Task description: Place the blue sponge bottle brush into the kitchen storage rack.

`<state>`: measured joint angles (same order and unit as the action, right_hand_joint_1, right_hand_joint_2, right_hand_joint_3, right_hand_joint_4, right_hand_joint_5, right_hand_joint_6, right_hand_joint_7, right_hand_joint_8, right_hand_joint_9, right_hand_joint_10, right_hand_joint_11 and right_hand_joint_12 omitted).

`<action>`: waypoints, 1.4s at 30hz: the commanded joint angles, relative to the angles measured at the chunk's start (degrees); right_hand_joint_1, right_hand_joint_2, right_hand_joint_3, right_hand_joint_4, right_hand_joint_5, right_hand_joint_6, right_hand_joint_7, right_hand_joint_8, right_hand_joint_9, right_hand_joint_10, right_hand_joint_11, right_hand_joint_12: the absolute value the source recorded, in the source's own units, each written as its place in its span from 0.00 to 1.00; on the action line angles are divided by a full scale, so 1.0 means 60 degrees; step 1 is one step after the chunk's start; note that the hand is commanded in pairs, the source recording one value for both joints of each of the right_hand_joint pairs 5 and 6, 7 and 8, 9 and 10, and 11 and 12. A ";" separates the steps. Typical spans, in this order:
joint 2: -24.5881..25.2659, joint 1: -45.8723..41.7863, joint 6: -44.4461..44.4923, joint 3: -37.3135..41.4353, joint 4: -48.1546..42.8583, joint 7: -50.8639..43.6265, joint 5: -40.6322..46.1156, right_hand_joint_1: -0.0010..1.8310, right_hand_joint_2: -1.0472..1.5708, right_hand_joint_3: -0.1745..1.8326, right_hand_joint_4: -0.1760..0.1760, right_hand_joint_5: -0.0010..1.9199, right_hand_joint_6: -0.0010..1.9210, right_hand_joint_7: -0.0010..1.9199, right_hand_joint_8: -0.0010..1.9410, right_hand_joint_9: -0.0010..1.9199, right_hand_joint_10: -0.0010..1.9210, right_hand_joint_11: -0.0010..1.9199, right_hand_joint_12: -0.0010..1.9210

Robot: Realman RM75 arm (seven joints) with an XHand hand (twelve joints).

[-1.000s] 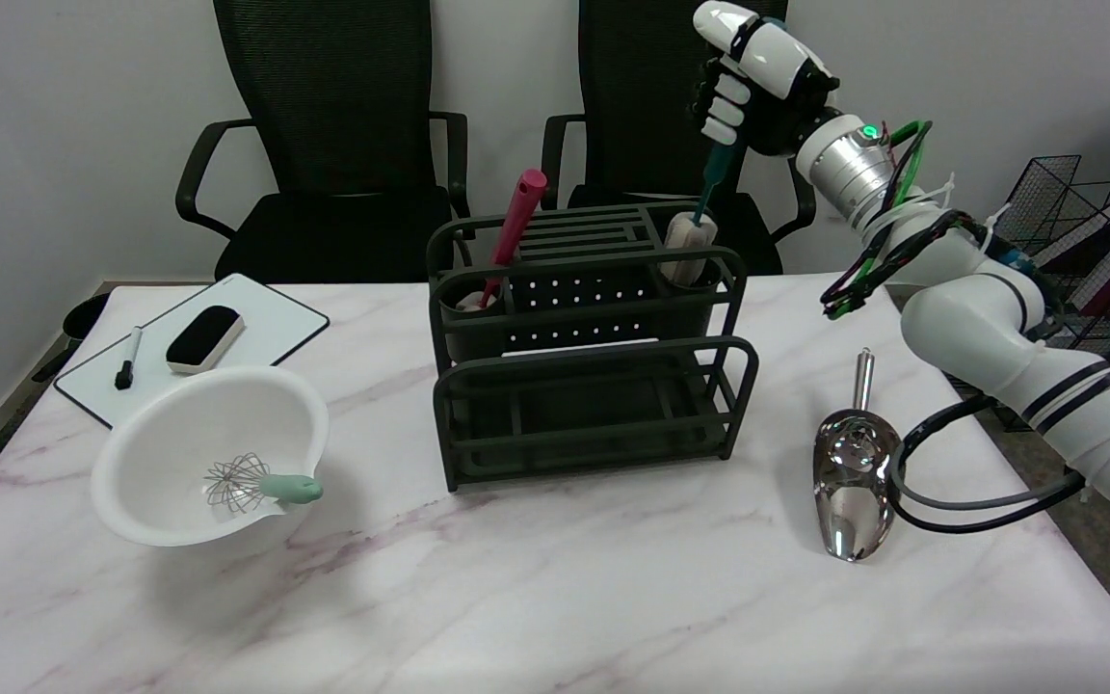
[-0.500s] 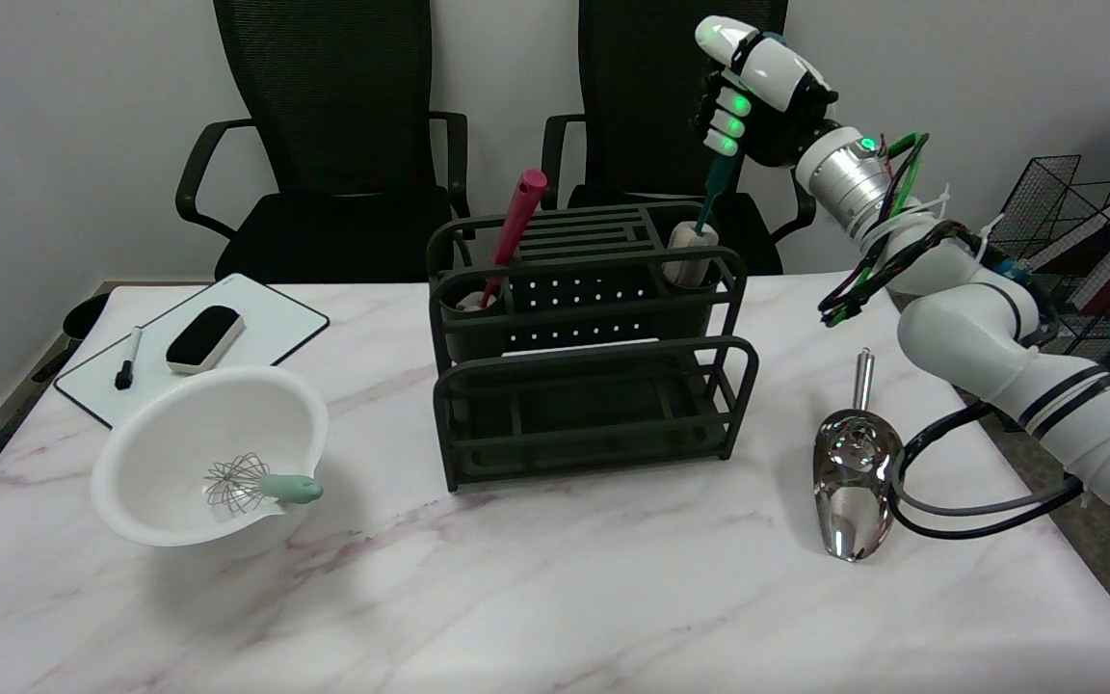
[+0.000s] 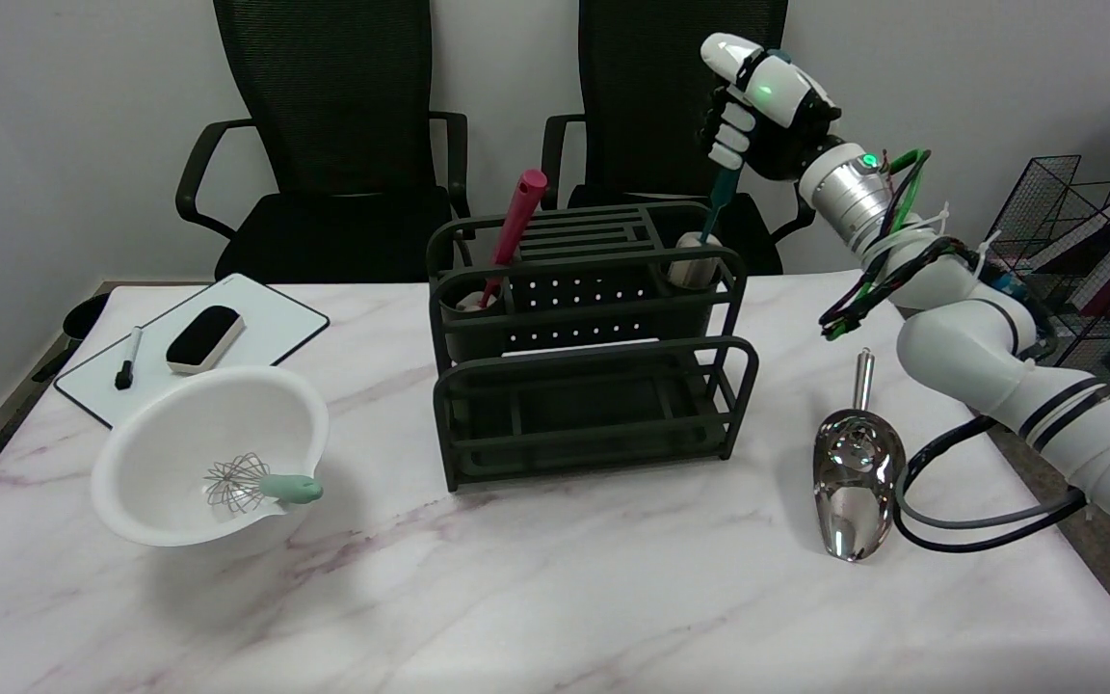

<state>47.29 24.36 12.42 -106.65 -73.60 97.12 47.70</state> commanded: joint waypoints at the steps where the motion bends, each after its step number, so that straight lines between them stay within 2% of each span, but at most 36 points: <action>1: -0.0014 -0.0412 0.0560 -0.0041 0.0258 -0.0001 0.0011 0.45 1.00 0.36 0.50 0.85 0.85 0.96 0.95 0.95 0.95 0.88 0.88; 6: -0.0028 -0.0635 0.0893 -0.0028 0.0348 -0.0001 0.0011 0.43 0.99 0.45 0.50 0.77 0.77 0.90 0.89 0.89 0.89 0.78 0.78; 9: -0.0017 -0.0755 0.0986 -0.0028 0.0386 -0.0001 0.0011 0.45 0.93 0.49 0.50 0.74 0.74 0.87 0.86 0.86 0.86 0.72 0.72; 10: -0.0138 -0.0630 0.1155 -0.0932 -0.0827 0.1183 0.0108 0.47 0.91 0.51 0.50 0.72 0.72 0.85 0.84 0.84 0.84 0.70 0.70; 11: -0.0030 -0.0804 0.1089 -0.0252 0.0041 0.0347 0.0039 0.49 0.88 0.55 0.50 0.70 0.70 0.83 0.82 0.83 0.82 0.68 0.67; 13: 0.0036 -0.0903 0.1133 0.0039 0.0435 -0.0001 0.0011 0.51 0.84 0.58 0.50 0.68 0.68 0.81 0.80 0.79 0.79 0.65 0.65; 14: 0.0039 -0.0927 0.1234 0.0028 0.0473 -0.0001 0.0011 0.52 0.80 0.61 0.50 0.65 0.65 0.79 0.78 0.76 0.76 0.62 0.62; 16: 0.0039 -0.0933 0.1375 0.0016 0.0504 -0.0001 0.0011 0.58 0.72 0.68 0.50 0.52 0.52 0.71 0.70 0.64 0.64 0.56 0.56; 19: 0.0039 -0.0943 0.1592 0.0022 0.0522 -0.0001 0.0011 0.61 0.70 0.67 0.50 0.38 0.38 0.60 0.59 0.50 0.50 0.48 0.48; 21: 0.0039 -0.0946 0.1748 0.0049 0.0522 -0.0001 0.0011 0.62 0.70 0.69 0.50 0.35 0.34 0.56 0.55 0.46 0.46 0.46 0.46; 25: 0.0039 -0.1090 0.2142 0.0283 0.0524 -0.0054 0.0001 0.64 0.67 0.77 0.50 0.31 0.31 0.47 0.46 0.39 0.39 0.38 0.38; 30: 0.0039 -0.1388 0.2492 0.0756 0.0459 -0.0081 0.0011 0.63 0.65 0.79 0.50 0.32 0.32 0.41 0.41 0.36 0.36 0.34 0.34; 31: -0.0090 -0.1337 0.2830 0.0017 -0.0769 0.1078 0.0107 0.63 0.65 0.80 0.50 0.32 0.32 0.41 0.40 0.36 0.36 0.33 0.33; 33: 0.0038 -0.1547 0.2708 0.1025 0.0414 -0.0090 0.0011 0.63 0.65 0.80 0.50 0.32 0.32 0.40 0.40 0.35 0.35 0.32 0.32; 37: 0.0039 -0.1812 0.3045 0.1432 0.0414 -0.0091 0.0011 0.62 0.66 0.80 0.50 0.33 0.33 0.40 0.39 0.34 0.34 0.25 0.25; 42: 0.0076 -0.2480 0.3338 0.2327 0.0416 -0.0094 0.0011 0.62 0.66 0.81 0.50 0.33 0.33 0.39 0.39 0.33 0.33 0.22 0.22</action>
<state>47.43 16.70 25.84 -102.49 -71.04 96.89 47.76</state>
